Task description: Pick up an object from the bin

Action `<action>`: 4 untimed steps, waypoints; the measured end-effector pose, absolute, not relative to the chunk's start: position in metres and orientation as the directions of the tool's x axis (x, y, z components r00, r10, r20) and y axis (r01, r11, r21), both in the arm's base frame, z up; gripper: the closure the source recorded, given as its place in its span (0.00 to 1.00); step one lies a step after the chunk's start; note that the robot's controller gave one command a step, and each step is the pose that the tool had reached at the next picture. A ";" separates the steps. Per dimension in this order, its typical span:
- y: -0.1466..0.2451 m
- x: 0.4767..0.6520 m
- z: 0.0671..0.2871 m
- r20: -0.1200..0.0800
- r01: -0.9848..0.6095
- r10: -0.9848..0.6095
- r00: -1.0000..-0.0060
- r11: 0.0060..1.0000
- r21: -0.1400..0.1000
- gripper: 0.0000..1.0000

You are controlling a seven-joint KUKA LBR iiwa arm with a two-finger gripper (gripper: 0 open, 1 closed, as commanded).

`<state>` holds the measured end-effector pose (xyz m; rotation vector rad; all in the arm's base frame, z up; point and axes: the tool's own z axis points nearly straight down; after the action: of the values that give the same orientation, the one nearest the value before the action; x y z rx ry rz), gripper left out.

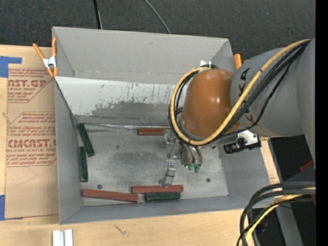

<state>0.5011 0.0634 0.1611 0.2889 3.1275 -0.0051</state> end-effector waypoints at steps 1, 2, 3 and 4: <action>0.050 0.486 0.117 -0.004 0.174 0.174 -0.985 0.985 0.003 0.00; 0.037 0.493 0.072 0.001 0.132 0.132 -0.991 0.991 -0.001 0.00; 0.086 0.497 0.073 0.005 0.397 0.397 -0.918 0.918 0.001 1.00; 0.086 0.497 0.073 0.005 0.397 0.397 -0.918 0.918 0.001 1.00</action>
Offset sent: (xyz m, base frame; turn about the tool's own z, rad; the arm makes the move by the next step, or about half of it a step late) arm -0.0068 -0.0268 -0.0911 -0.0534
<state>0.4968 0.0856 0.0727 0.6378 3.0807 0.0033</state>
